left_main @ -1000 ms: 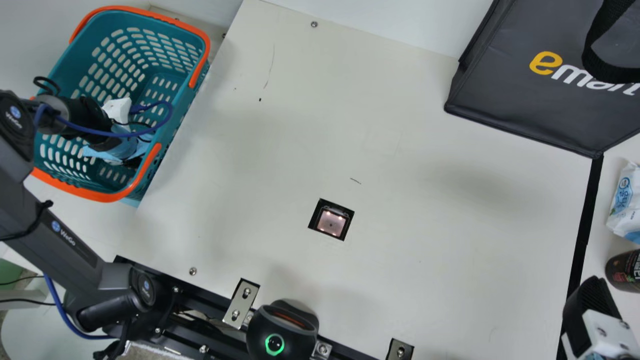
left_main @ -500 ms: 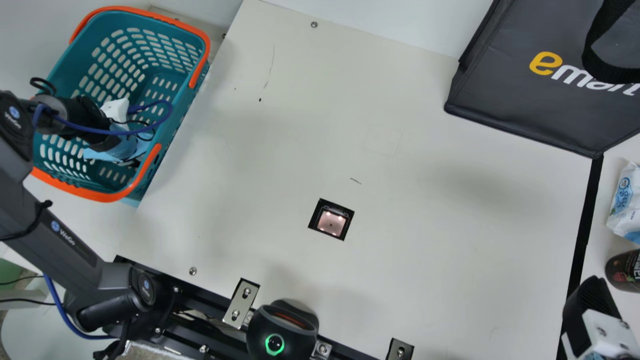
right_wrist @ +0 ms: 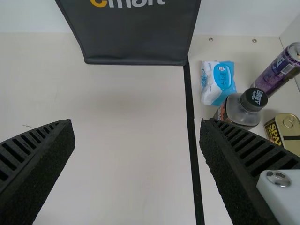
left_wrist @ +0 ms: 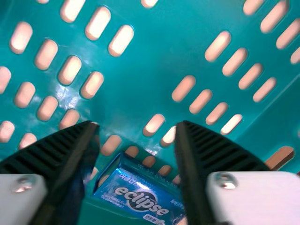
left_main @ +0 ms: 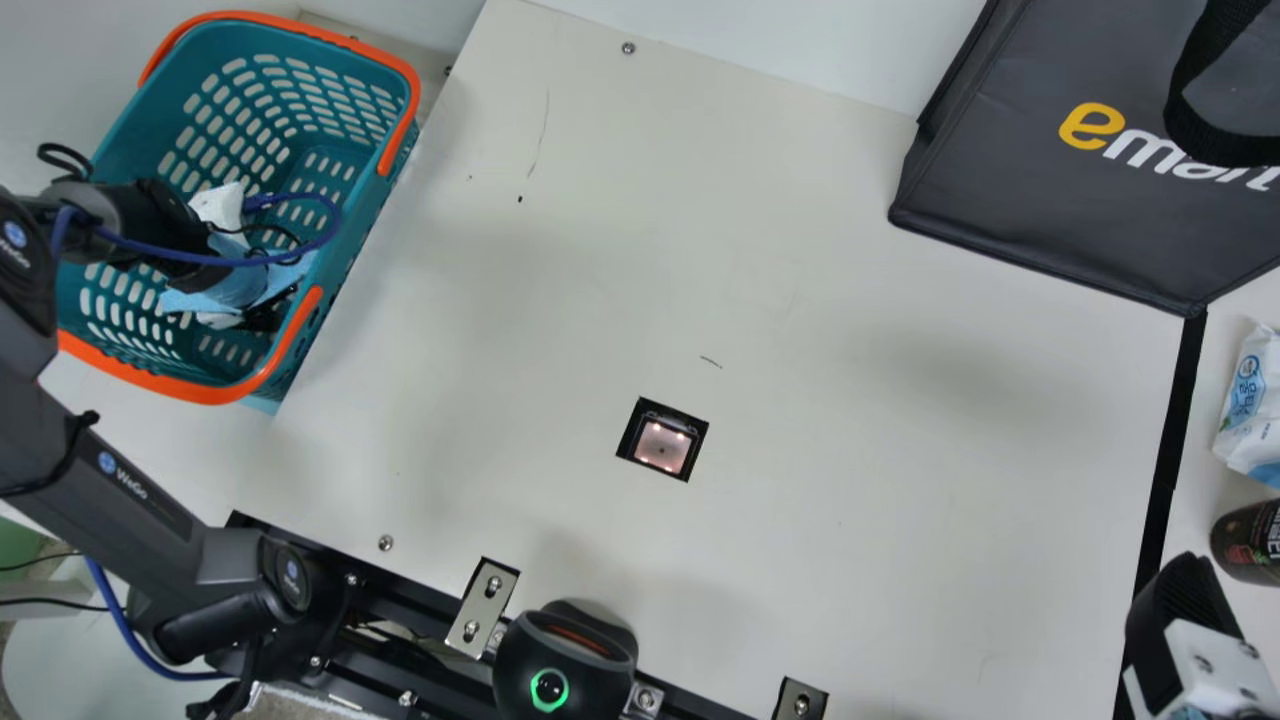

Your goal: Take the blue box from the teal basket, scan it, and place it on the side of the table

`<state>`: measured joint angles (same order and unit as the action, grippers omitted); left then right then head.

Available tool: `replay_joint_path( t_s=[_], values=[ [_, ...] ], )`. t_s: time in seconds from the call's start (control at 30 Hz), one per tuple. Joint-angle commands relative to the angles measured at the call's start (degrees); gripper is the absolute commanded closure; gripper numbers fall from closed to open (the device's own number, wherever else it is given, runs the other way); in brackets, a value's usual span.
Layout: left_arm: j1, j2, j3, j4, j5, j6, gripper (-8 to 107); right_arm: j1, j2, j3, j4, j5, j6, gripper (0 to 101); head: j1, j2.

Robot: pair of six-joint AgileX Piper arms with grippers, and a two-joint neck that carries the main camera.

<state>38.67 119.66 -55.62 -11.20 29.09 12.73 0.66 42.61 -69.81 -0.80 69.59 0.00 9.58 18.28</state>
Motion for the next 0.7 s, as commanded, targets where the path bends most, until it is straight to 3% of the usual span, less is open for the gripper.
replay_joint_path(
  t_s=[0.0, 0.23, 0.67],
  values=[
    [0.12, -0.17, -0.22, 0.61, 0.36, -1.39, 33, 0.0, 0.0, 0.0, 0.0, 0.0, 0.0, 6, -1.66, 0.14],
    [0.67, -0.33, -0.79, 3.07, 3.18, -8.56, 10, 0.0, 0.0, 0.0, 0.0, 0.0, 0.0, 6, -1.66, 0.14],
    [0.79, -0.05, -1.45, 5.1, 7.79, -21.23, 9, 0.0, 0.0, 0.0, 0.0, 0.0, 0.0, 6, -1.66, 0.14]
  ],
)
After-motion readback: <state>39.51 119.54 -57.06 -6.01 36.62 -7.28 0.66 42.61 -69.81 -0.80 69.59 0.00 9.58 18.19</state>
